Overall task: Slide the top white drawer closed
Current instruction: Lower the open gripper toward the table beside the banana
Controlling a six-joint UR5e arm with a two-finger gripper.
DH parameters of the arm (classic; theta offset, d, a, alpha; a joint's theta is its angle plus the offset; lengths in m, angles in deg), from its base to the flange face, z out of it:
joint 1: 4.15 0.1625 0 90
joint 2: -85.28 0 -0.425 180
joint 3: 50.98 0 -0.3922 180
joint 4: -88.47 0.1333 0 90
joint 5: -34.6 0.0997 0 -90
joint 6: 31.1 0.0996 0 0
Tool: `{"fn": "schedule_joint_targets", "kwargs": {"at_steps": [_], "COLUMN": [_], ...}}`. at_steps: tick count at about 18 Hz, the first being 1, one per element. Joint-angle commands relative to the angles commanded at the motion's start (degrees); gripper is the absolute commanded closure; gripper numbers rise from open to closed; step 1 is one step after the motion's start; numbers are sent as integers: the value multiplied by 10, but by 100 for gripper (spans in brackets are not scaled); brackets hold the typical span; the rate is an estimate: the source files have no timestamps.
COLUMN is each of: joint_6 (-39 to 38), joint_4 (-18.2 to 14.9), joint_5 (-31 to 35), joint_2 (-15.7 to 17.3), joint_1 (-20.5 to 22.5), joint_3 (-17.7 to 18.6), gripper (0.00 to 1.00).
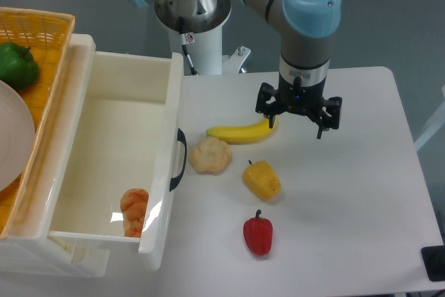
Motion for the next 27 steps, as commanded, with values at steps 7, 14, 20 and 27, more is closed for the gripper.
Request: {"fn": "schedule_joint_targets", "kwargs": {"at_steps": [7,14,20,27], "joint_6": [-4,-10,-61,-132], "joint_4": [-1,-1,0,-1], "joint_5": [14,15,16,12], "joint_2": [-5,-5,-9,-25], "joint_1": [-3,-6,-11,-13], "joint_3": [4,22,33,31], "gripper": [0,0,0,0]}}
